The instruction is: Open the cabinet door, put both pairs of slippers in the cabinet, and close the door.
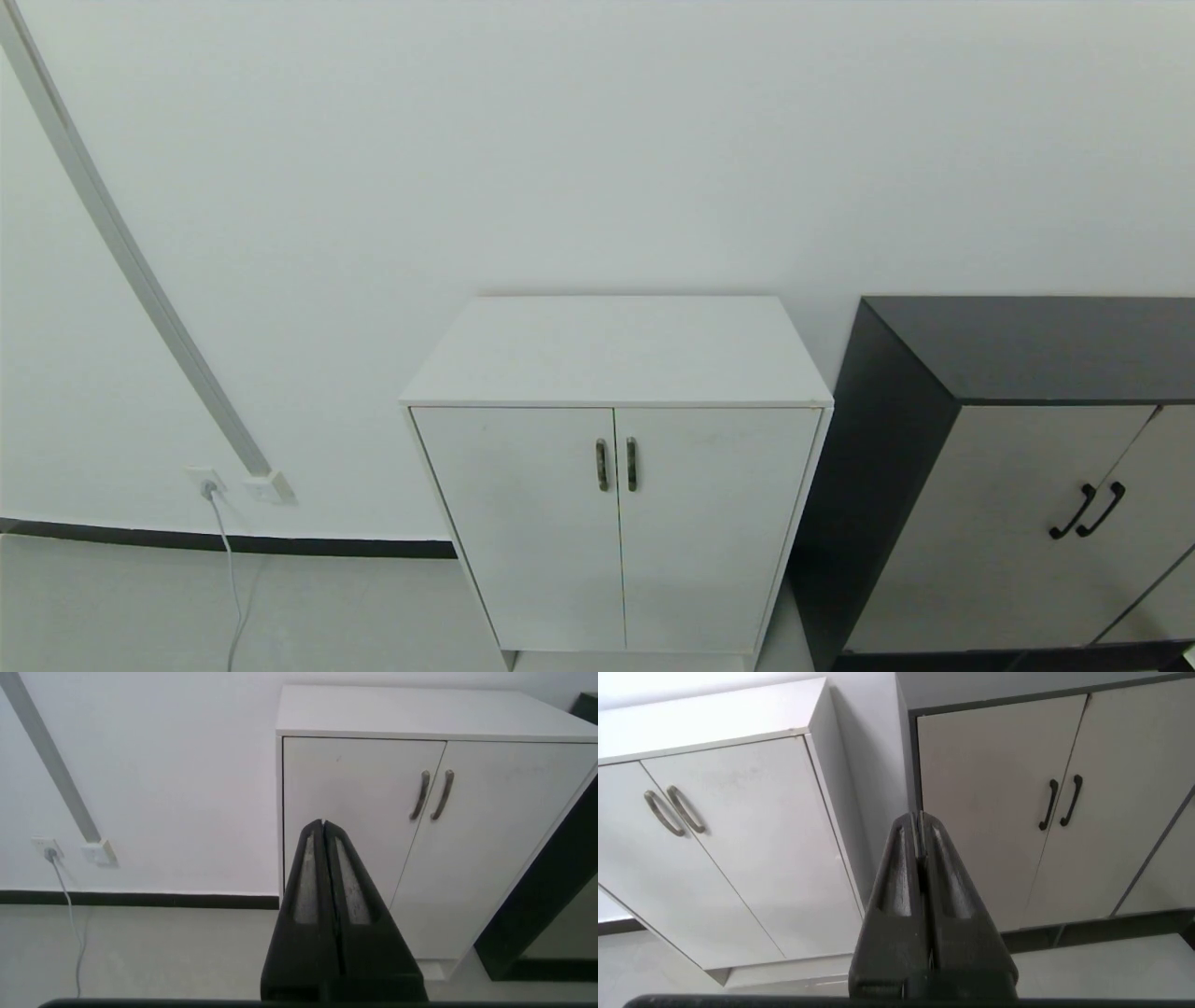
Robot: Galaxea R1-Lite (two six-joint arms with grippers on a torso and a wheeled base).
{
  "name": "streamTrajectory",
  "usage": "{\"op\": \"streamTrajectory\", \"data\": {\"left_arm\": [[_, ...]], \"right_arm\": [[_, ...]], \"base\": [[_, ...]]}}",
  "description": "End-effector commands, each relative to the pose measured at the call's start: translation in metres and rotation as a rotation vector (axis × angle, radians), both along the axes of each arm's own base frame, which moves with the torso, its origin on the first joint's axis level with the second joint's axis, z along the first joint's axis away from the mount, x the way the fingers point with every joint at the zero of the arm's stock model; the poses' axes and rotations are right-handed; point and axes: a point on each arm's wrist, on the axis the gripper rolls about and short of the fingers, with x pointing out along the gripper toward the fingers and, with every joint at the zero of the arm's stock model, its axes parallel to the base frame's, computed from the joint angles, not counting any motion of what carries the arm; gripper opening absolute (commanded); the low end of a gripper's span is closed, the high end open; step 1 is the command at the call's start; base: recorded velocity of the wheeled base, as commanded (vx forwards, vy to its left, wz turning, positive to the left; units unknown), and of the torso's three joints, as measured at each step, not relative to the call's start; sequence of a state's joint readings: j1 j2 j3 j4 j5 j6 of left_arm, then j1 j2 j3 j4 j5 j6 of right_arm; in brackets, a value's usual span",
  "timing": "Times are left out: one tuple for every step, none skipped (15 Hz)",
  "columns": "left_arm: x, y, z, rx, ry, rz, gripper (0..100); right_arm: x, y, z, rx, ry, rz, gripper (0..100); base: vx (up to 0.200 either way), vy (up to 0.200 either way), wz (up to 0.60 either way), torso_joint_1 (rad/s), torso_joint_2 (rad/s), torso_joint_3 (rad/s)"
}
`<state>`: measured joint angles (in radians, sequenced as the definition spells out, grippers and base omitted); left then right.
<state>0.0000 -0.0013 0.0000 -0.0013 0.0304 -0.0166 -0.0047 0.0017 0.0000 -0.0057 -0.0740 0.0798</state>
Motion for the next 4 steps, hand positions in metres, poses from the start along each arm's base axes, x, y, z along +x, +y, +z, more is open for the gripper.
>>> {"op": "streamTrajectory", "data": {"left_arm": [[0.0001,0.0000,0.0001,0.000,0.001,0.000,0],[0.0001,0.0000,0.0001,0.000,0.001,0.000,0],[0.0001,0.0000,0.0001,0.000,0.001,0.000,0],[0.0001,0.0000,0.0001,0.000,0.001,0.000,0]], "right_arm": [[0.0001,0.0000,0.0001,0.000,0.001,0.000,0],[0.0001,0.0000,0.0001,0.000,0.001,0.000,0],[0.0001,0.0000,0.0001,0.000,0.001,0.000,0],[0.0001,0.0000,0.0001,0.000,0.001,0.000,0]], "base": [[0.000,0.000,0.00,0.000,0.00,0.000],[0.000,0.000,0.00,0.000,0.00,0.000],[0.000,0.000,0.00,0.000,0.00,0.000],[0.000,0.000,0.00,0.000,0.00,0.000]]}}
